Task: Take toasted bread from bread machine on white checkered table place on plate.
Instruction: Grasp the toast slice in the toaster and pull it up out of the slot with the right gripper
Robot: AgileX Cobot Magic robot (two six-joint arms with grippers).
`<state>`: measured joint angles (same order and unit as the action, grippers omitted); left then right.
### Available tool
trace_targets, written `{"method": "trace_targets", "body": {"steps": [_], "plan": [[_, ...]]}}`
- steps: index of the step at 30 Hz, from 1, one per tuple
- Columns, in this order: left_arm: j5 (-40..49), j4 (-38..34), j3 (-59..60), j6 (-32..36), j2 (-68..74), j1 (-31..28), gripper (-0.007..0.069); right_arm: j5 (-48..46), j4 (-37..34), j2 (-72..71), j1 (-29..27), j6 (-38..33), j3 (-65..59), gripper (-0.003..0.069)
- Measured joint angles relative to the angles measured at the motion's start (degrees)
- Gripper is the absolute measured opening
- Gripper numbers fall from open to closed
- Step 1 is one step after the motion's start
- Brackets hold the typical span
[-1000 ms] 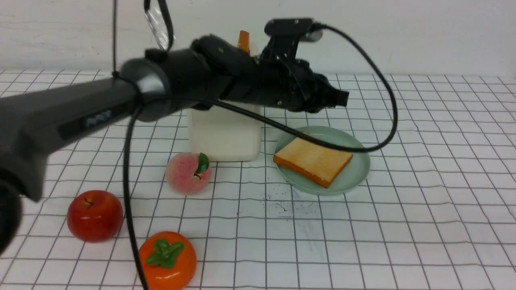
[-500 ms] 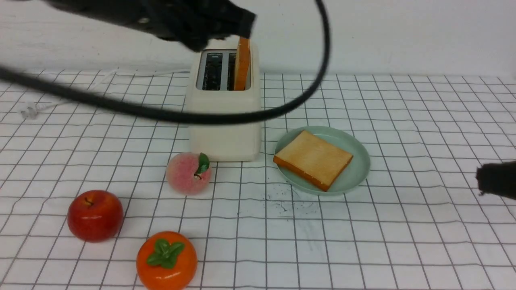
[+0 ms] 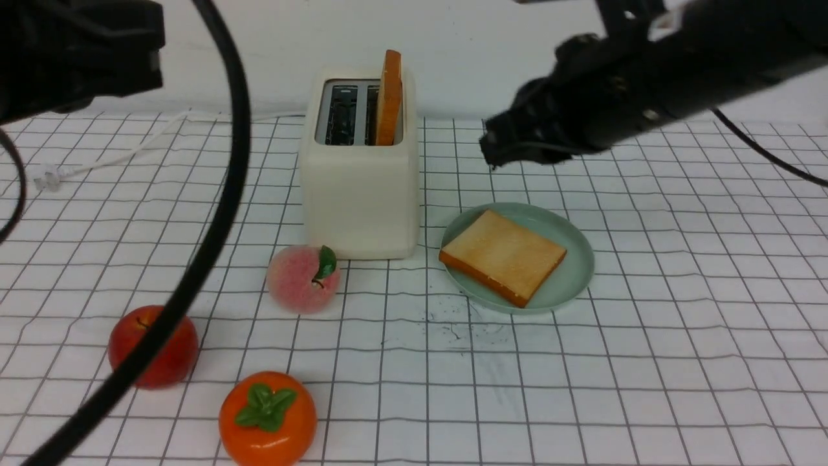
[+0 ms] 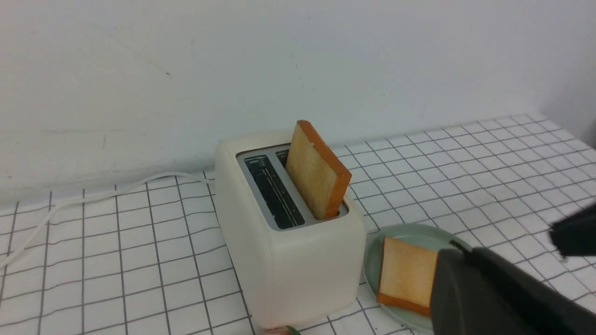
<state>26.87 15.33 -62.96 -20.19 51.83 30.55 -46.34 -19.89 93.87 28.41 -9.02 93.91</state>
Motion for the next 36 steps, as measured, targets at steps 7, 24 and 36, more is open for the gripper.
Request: {"method": "trace_targets", "body": {"steps": [7, 24, 36], "plan": [[0.41, 0.05, 0.04, -0.33, -0.47, 0.0, -0.0013, 1.3, 8.77, 15.97, 1.05, 12.62, 17.39, 0.0205], [-0.08, -0.17, 0.11, -0.4, -0.47, 0.0, -0.0013, 24.11, 9.72, 33.11, 1.1, 13.88, 25.81, 0.051], [-0.02, -0.19, 0.11, -0.4, -0.47, 0.0, -0.0013, 30.05, 11.12, 35.24, 1.17, 13.98, 25.81, 0.0195]]}}
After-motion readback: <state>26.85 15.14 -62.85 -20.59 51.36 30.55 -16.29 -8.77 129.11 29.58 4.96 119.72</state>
